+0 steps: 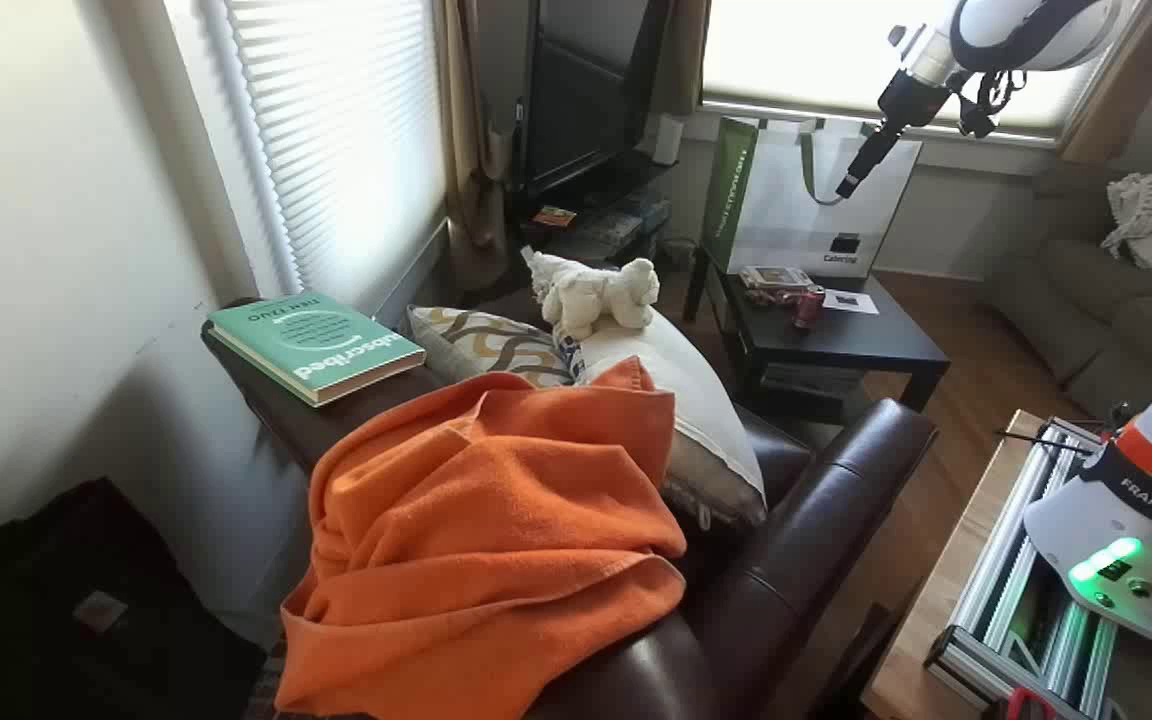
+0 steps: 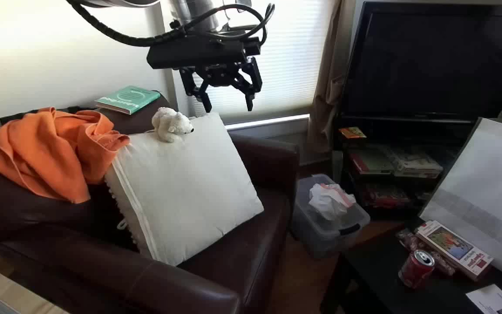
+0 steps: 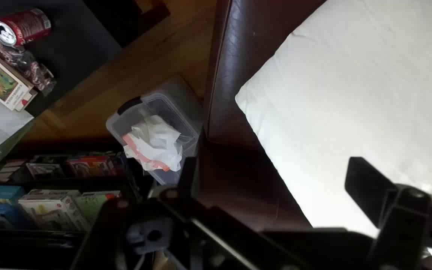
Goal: Put the white doll on the orange towel
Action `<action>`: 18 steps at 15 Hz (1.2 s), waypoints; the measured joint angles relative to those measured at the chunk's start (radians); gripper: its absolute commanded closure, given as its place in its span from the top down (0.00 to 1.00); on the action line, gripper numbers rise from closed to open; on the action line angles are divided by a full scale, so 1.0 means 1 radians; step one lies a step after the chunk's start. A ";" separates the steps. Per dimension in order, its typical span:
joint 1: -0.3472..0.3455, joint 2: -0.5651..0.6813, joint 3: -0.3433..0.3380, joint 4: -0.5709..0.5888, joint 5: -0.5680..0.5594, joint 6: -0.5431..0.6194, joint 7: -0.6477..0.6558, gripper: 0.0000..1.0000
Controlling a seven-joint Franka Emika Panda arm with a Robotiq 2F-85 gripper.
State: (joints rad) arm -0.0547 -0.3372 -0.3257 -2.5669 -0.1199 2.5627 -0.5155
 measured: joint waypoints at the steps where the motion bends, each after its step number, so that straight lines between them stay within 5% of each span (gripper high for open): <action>1: 0.000 0.000 0.000 0.000 0.000 0.000 0.000 1.00; 18: 0.012 0.008 0.022 0.000 0.043 -0.002 0.001 1.00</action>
State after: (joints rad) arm -0.0427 -0.3289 -0.3038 -2.5671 -0.0773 2.5603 -0.5150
